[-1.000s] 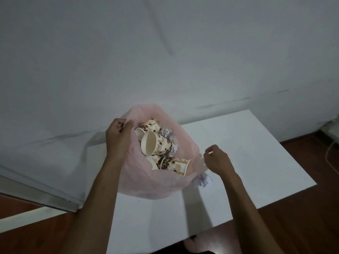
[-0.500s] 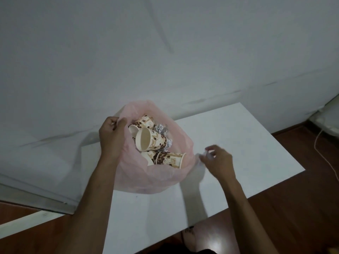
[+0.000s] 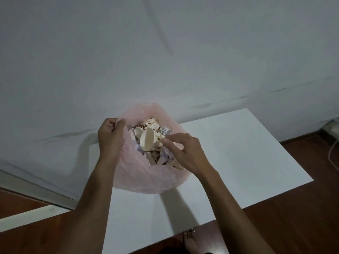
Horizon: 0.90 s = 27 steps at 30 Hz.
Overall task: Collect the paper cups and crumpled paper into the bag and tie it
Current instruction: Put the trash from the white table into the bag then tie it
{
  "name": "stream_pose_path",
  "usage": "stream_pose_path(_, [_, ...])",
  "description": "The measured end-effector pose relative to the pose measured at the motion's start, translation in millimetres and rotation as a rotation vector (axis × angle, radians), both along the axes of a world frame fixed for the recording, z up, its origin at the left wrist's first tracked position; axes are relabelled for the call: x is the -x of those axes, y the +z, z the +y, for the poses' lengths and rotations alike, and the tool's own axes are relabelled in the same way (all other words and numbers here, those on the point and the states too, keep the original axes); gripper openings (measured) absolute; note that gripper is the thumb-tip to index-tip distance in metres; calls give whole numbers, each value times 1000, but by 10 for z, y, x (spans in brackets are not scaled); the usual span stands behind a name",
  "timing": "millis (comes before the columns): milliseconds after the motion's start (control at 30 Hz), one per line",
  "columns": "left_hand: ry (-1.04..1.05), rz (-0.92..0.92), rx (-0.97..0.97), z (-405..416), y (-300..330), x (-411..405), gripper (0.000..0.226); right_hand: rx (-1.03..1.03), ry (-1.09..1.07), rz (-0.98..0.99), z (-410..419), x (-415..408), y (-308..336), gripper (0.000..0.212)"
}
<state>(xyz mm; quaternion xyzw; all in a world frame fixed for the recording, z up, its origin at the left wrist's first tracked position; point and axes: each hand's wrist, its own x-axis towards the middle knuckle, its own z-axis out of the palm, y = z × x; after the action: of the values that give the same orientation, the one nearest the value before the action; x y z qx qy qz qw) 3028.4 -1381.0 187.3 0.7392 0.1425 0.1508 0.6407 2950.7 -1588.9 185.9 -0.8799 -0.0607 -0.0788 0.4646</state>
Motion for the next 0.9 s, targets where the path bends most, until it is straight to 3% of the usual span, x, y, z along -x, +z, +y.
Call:
stream_pose_path(67, [16, 6, -2, 28, -1, 26, 12, 121, -213, -50, -73, -107, -134, 33])
stream_pose_path(100, [13, 11, -11, 37, 0, 43, 13, 179, -302, 6, -130, -157, -193, 45])
stream_pose_path(200, [1, 63, -65, 68, -7, 89, 23, 198, -365, 432, -351, -277, -346, 78])
stream_pose_path(267, [9, 144, -94, 113, -23, 113, 38, 139, -321, 602, -472, -316, -402, 54])
stream_pose_path(333, [-2, 269, -126, 168, -34, 120, 57, 99, -273, 619, -560, -334, -441, 27])
stream_pose_path(400, [-45, 401, -137, 197, -39, 128, 61, -6, -252, 634, -610, -368, -492, 24])
stream_pose_path(533, [-86, 541, -160, 223, -78, 149, 42, -419, -272, 642, -620, -476, -477, 23])
stream_pose_path(700, [3, 455, -143, 322, 8, 207, 34, -551, -208, 576, -531, -713, -373, 6])
stream_pose_path(800, [66, 338, -166, 351, 164, 291, 51, -578, -148, 564, -485, -881, -261, 5])
stream_pose_path(900, [142, 311, -147, 428, 280, 328, 64, -825, -33, 666, -476, -1007, -177, 7])
